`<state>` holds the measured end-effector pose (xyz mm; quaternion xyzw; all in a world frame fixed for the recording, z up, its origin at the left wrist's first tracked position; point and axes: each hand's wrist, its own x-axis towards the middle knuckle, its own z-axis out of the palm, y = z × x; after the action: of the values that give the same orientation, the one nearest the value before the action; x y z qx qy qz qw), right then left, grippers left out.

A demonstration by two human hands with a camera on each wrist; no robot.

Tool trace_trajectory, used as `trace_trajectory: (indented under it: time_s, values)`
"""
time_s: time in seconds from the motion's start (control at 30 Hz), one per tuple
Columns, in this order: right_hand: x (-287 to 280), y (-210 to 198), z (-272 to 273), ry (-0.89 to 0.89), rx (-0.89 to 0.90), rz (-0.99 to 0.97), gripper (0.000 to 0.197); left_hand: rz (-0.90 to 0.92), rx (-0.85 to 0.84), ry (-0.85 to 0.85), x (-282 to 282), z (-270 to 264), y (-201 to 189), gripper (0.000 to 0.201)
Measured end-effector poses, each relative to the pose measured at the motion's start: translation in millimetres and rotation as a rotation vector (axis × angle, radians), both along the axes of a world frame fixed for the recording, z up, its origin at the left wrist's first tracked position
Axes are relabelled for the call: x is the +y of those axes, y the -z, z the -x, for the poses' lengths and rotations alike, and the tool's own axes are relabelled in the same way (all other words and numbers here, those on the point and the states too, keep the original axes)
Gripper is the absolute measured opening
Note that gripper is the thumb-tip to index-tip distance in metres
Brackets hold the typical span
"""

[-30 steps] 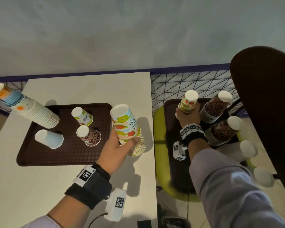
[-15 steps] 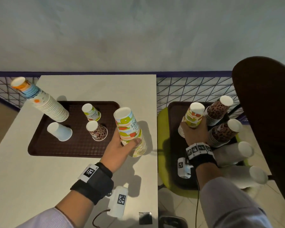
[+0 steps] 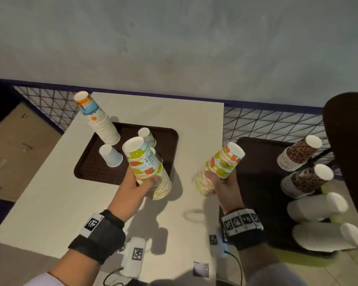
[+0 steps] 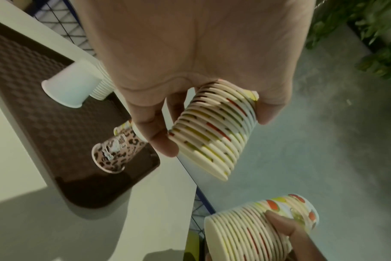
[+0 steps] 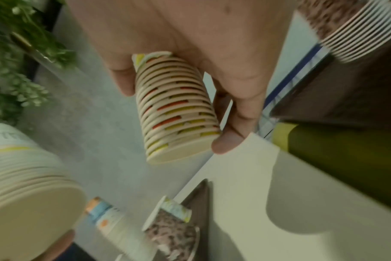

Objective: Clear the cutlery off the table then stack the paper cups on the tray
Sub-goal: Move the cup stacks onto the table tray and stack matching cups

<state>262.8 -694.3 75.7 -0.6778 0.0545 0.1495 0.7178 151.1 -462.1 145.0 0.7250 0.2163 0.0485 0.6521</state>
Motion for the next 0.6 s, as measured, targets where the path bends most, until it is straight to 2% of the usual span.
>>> trace_trajectory:
  time_s: [0.1,0.17,0.3,0.4,0.53,0.6]
  values:
    - [46,-23,-2,-0.089,0.179,-0.159,0.033,0.011,-0.022,-0.053,24,8,-6,0.07]
    - [77,-35,-6,-0.081,0.24,-0.242,0.042,0.018,-0.037,-0.089,42,12,-9,0.063]
    - [140,-52,-20,-0.087,0.189,-0.258,0.052,0.008,-0.042,-0.115,84,19,-12,0.066]
    - [187,-63,-35,-0.083,0.115,-0.118,0.064,-0.012,-0.047,-0.108,119,24,-13,0.078]
    - [245,-50,-72,0.008,0.051,0.104,0.068,0.0,-0.035,-0.112,168,28,-11,0.08]
    - [268,-58,-82,0.013,0.033,0.219,0.069,0.004,-0.041,-0.099,191,26,-8,0.077]
